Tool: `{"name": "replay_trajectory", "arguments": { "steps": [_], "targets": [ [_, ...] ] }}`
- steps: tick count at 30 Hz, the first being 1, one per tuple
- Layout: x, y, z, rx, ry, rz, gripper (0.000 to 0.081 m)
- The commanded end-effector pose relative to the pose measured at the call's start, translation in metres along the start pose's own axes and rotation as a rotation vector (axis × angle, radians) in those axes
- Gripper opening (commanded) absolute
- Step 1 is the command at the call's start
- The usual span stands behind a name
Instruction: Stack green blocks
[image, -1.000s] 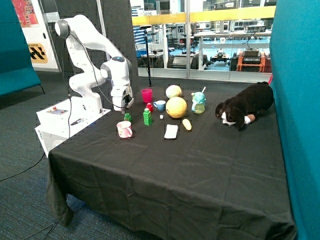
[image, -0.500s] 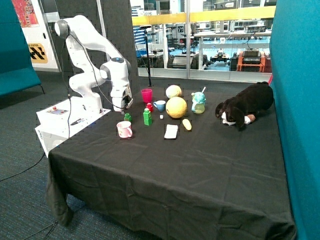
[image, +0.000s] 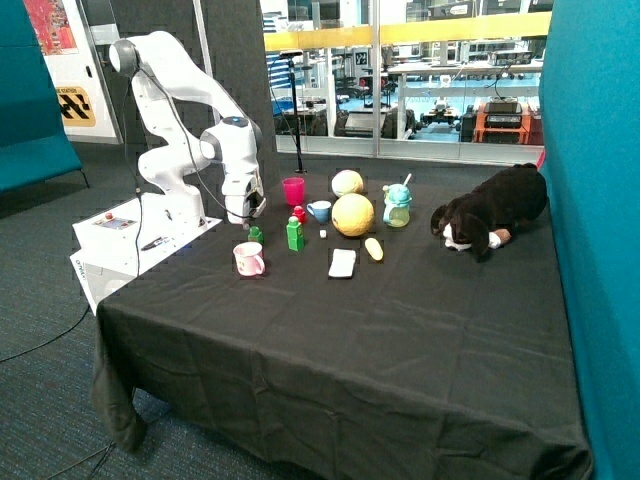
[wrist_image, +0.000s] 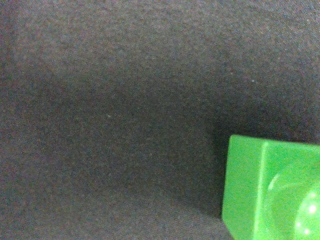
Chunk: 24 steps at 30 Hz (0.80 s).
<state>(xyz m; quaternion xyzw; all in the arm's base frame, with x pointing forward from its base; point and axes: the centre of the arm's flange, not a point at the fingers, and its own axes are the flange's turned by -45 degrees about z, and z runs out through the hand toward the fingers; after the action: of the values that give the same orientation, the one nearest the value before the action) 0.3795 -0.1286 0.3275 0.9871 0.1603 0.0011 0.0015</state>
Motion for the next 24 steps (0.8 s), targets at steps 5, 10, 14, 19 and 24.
{"name": "replay_trajectory", "arguments": {
  "steps": [5, 10, 14, 19, 24],
  "targets": [
    [0.007, 0.004, 0.004, 0.0034, -0.0018, -0.006, 0.0404],
    [0.013, 0.005, 0.005, 0.0034, -0.0018, -0.006, 0.0404],
    [0.016, 0.006, 0.005, 0.0034, -0.0018, -0.007, 0.0405],
    [0.018, 0.005, 0.006, 0.0034, -0.0018, -0.008, 0.0404],
    [0.018, 0.004, 0.006, 0.0034, -0.0017, -0.01, 0.04]
  ]
}}
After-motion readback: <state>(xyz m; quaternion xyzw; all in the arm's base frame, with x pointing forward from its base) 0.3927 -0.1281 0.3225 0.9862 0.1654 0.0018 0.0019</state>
